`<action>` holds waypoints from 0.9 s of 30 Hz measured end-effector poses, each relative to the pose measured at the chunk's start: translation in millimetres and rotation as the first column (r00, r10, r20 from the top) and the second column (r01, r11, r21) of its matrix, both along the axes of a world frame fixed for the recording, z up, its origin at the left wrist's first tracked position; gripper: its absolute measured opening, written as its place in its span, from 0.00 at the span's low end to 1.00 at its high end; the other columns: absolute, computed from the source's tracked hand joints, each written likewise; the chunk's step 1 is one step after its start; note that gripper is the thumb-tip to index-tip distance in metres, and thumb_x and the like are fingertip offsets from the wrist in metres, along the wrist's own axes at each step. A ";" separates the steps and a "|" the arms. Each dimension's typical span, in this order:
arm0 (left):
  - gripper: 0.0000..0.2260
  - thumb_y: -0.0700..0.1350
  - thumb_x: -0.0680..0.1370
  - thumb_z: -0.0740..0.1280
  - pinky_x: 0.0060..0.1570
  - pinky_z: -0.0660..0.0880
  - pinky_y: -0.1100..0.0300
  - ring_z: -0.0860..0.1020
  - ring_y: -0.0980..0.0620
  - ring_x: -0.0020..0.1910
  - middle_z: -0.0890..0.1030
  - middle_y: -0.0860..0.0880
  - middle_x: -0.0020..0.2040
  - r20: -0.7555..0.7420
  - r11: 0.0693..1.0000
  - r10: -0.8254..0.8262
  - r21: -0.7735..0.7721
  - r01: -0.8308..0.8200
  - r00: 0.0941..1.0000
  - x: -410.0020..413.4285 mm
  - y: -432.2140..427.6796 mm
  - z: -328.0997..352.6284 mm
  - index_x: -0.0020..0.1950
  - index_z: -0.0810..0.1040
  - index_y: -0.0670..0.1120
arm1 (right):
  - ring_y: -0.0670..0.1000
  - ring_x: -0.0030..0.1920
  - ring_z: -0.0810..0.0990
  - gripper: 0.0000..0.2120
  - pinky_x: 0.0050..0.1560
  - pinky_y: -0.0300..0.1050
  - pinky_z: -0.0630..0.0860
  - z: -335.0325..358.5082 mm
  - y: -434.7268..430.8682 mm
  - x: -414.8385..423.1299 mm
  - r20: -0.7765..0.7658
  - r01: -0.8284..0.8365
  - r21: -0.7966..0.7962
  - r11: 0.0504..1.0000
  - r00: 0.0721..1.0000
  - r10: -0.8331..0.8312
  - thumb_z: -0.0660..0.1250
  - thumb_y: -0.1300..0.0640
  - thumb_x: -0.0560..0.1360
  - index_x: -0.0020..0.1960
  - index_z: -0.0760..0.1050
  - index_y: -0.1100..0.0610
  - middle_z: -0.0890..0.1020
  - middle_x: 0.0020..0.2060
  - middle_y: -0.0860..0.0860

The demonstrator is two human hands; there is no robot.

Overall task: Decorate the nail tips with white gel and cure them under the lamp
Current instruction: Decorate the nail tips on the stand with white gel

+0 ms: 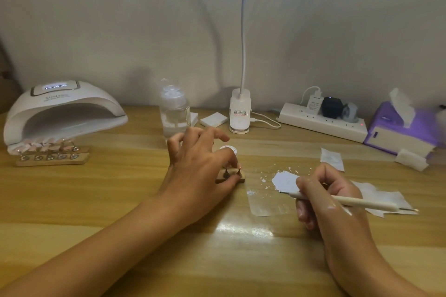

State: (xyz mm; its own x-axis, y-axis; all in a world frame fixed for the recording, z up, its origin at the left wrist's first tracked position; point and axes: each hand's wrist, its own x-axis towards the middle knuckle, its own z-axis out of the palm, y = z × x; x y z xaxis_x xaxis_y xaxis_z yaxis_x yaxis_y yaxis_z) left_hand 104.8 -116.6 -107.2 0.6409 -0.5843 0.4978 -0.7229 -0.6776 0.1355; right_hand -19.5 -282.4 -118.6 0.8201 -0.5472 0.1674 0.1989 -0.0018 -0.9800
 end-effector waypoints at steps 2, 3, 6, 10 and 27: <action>0.07 0.59 0.72 0.71 0.54 0.50 0.58 0.63 0.54 0.63 0.71 0.59 0.63 -0.009 1.000 0.007 0.001 -0.007 1.000 -1.8 -2.0 0.2 0.46 0.79 0.60 | 0.45 0.21 0.66 0.20 0.20 0.35 0.61 0.9 1.3 -0.1 0.008 0.003 -0.004 1.000 1.000 -0.003 0.66 0.64 0.76 0.29 0.68 0.51 0.71 0.20 0.53; 0.07 0.59 0.72 0.71 0.54 0.49 0.58 0.62 0.55 0.63 0.71 0.59 0.64 -0.008 1.000 0.011 0.003 -0.011 1.000 -2.2 -2.7 0.2 0.46 0.79 0.60 | 0.44 0.21 0.66 0.19 0.20 0.34 0.61 1.3 2.0 0.3 0.017 0.007 -0.006 1.000 1.000 -0.007 0.67 0.63 0.76 0.29 0.68 0.52 0.70 0.21 0.53; 0.06 0.58 0.71 0.72 0.53 0.49 0.58 0.62 0.54 0.62 0.72 0.59 0.63 0.001 1.000 0.018 -0.001 -0.018 1.000 -3.2 -5.2 0.5 0.44 0.80 0.59 | 0.43 0.20 0.65 0.14 0.21 0.31 0.62 0.0 2.5 0.5 0.048 0.029 -0.033 0.999 0.998 -0.027 0.69 0.57 0.77 0.35 0.69 0.55 0.70 0.21 0.51; 0.07 0.61 0.70 0.72 0.52 0.49 0.58 0.64 0.54 0.61 0.73 0.59 0.61 -0.003 0.998 0.042 -0.036 -0.042 0.999 -4.6 -8.9 2.5 0.41 0.81 0.59 | 0.44 0.22 0.68 0.15 0.23 0.32 0.64 -1.1 3.3 1.9 0.031 0.037 -0.079 0.996 0.999 -0.034 0.71 0.48 0.73 0.41 0.70 0.57 0.73 0.23 0.49; 0.06 0.48 0.76 0.71 0.40 0.76 0.60 0.78 0.60 0.40 0.82 0.63 0.45 -0.252 0.898 -0.420 -0.254 0.359 0.872 -31.8 -18.1 -1.1 0.51 0.81 0.57 | 0.44 0.25 0.79 0.14 0.34 0.44 0.74 4.0 -25.6 -0.6 -0.185 0.142 -0.374 0.917 0.957 -0.223 0.70 0.53 0.77 0.41 0.71 0.62 0.85 0.29 0.50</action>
